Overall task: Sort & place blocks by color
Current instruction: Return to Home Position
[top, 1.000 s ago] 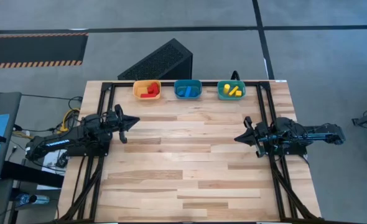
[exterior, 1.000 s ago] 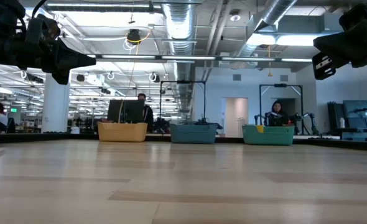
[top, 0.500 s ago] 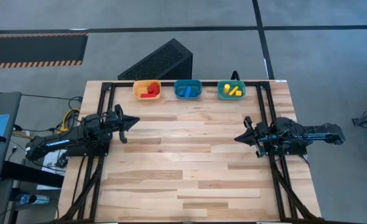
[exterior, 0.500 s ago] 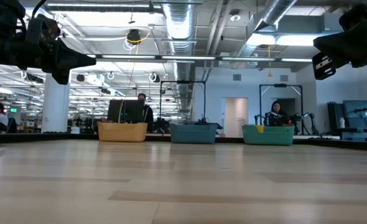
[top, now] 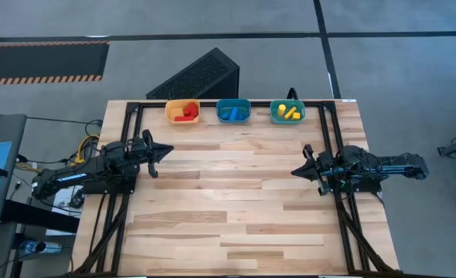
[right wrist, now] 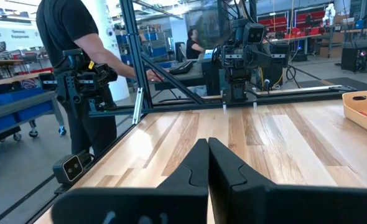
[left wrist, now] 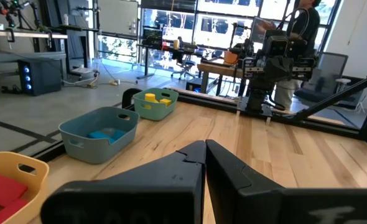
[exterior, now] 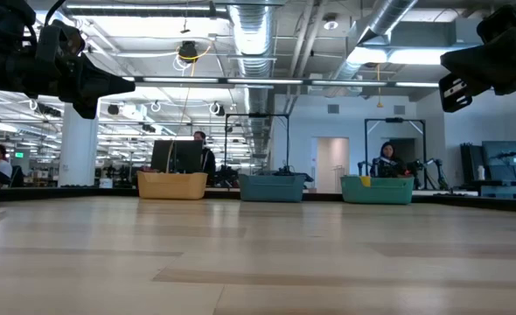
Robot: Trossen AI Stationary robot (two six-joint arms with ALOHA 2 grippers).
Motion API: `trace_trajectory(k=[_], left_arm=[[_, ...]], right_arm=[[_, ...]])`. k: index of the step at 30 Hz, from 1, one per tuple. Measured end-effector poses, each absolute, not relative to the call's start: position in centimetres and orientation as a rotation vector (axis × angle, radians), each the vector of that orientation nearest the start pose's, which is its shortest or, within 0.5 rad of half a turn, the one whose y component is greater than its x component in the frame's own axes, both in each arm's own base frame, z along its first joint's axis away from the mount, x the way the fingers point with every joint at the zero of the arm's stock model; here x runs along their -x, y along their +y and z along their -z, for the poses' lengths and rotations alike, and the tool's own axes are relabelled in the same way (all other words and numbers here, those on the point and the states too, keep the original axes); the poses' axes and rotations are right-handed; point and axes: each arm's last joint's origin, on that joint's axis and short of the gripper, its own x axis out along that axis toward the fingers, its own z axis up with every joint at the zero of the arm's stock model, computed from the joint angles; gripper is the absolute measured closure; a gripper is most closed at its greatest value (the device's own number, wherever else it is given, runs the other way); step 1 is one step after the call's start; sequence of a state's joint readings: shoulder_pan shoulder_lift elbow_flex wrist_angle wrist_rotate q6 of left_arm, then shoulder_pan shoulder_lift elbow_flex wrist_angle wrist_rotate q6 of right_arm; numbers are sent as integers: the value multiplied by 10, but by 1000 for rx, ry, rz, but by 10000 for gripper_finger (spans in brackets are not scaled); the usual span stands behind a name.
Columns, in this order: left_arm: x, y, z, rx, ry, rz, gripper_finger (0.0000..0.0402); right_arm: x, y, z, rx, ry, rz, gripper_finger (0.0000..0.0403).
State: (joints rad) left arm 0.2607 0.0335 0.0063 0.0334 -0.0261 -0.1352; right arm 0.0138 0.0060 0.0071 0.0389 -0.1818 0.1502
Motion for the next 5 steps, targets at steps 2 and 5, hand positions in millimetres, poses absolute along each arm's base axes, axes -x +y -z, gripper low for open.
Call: trace_trajectory(k=[2, 5], left_arm=[[-96, 26, -166, 134, -25, -286, 402], [-96, 26, -166, 134, -25, -286, 401]], right_arm=[[-97, 7, -169, -146, -25, -198, 390], [-97, 7, -169, -146, -25, -198, 390]])
